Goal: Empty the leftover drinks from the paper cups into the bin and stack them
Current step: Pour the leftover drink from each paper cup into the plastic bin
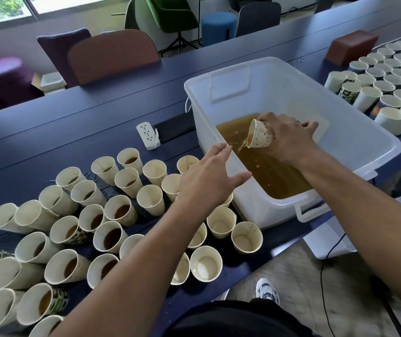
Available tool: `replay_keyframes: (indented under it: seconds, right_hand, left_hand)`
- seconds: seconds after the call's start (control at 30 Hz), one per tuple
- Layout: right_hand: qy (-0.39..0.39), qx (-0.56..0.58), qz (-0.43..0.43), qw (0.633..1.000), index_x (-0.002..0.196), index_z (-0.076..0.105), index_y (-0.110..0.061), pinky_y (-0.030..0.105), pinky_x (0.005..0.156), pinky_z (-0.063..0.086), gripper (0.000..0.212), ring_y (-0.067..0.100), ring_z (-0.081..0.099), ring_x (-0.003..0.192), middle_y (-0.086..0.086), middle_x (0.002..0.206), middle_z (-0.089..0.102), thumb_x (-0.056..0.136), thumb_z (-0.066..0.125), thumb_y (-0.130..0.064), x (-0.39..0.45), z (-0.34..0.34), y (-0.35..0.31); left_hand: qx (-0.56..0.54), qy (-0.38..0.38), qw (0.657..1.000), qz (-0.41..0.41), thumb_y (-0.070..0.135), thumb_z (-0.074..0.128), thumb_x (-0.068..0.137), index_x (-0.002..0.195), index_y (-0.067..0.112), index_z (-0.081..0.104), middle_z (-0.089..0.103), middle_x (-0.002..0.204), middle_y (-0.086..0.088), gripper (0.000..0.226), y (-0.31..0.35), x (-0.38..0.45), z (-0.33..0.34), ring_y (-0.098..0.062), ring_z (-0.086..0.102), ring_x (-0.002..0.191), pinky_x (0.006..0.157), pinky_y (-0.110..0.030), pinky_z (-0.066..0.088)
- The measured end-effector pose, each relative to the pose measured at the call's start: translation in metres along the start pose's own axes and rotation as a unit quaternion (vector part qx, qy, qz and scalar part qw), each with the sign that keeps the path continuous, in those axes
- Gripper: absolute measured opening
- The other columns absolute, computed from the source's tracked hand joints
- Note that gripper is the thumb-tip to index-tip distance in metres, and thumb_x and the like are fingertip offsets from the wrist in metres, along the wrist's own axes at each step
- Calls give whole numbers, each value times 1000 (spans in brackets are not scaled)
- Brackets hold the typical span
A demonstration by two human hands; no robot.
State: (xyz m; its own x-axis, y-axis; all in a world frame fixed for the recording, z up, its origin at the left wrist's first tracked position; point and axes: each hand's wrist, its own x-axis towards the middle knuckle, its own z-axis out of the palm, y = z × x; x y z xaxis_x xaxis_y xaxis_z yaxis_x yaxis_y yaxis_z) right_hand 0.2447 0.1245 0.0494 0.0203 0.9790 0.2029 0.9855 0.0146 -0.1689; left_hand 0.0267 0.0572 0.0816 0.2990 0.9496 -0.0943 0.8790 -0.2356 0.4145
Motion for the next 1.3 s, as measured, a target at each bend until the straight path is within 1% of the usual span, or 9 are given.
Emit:
replay_keyframes:
  seconds: [0.2, 0.33, 0.43, 0.6, 0.83, 0.97, 1.1, 1.23, 1.3]
  right_hand:
    - [1, -39, -19, 999, 134, 46, -34, 49, 91, 29, 63, 33, 57, 107, 10, 123, 55, 80, 77, -34, -1, -2, -2]
    - [7, -28, -24, 999, 132, 38, -32, 48, 88, 28, 69, 34, 58, 107, 10, 122, 57, 77, 79, -28, -2, -1, -5]
    - [9, -33, -34, 999, 124, 38, -29, 48, 87, 29, 61, 32, 58, 105, 8, 118, 59, 78, 77, -26, -2, -3, -6]
    - [6, -79, -58, 995, 124, 44, -29, 48, 89, 30, 53, 31, 55, 109, 6, 117, 61, 81, 74, -26, -5, -4, -7]
    - [7, -94, -61, 994, 126, 45, -29, 50, 91, 31, 56, 31, 54, 112, 6, 119, 61, 80, 75, -24, -6, -4, -8]
    - [39, -92, -51, 994, 127, 45, -27, 52, 93, 31, 57, 34, 54, 114, 10, 121, 61, 79, 75, -21, -5, -5, -8]
    - [2, -92, -47, 995, 125, 46, -28, 50, 93, 30, 55, 32, 54, 113, 8, 118, 61, 79, 75, -24, -5, -6, -8]
    - [36, -85, -38, 995, 126, 46, -25, 53, 94, 31, 56, 33, 55, 112, 10, 117, 62, 79, 76, -24, -5, -7, -7]
    - [8, -90, -32, 995, 125, 46, -26, 52, 94, 31, 56, 32, 54, 111, 9, 115, 62, 79, 76, -24, -5, -8, -9]
  left_hand:
    - [-1, 2, 1000, -3, 69, 54, 91, 159, 34, 27, 22, 164, 21, 81, -1, 0, 1, -17, 41, 143, 92, -41, 51]
    - [-4, 0, 1000, -4, 68, 54, 92, 159, 35, 26, 22, 164, 21, 81, 0, -1, 0, -17, 40, 143, 91, -41, 50]
    - [-1, -3, 1000, -5, 68, 54, 92, 159, 35, 25, 21, 164, 21, 80, 0, -1, 0, -17, 39, 144, 93, -43, 50]
    - [-2, -2, 1000, -2, 68, 54, 92, 159, 35, 25, 21, 164, 20, 81, 1, -1, 0, -17, 40, 144, 92, -40, 50]
    - [-2, 1, 1000, -1, 68, 54, 92, 159, 34, 26, 22, 164, 20, 80, 0, -1, 1, -16, 40, 143, 92, -40, 51]
    - [-5, 1, 1000, -2, 67, 55, 92, 159, 34, 27, 23, 164, 20, 80, 0, -1, 1, -17, 41, 143, 94, -41, 50]
    - [-11, 2, 1000, -5, 68, 56, 91, 159, 35, 28, 23, 163, 20, 81, -1, 1, 3, -18, 42, 142, 96, -43, 50]
    - [-19, 4, 1000, -2, 68, 56, 91, 159, 35, 27, 23, 164, 20, 80, -2, 1, 4, -18, 42, 142, 96, -44, 50]
    - [-21, 5, 1000, -1, 68, 56, 92, 159, 34, 27, 22, 164, 20, 80, -2, 1, 4, -18, 42, 142, 95, -43, 50]
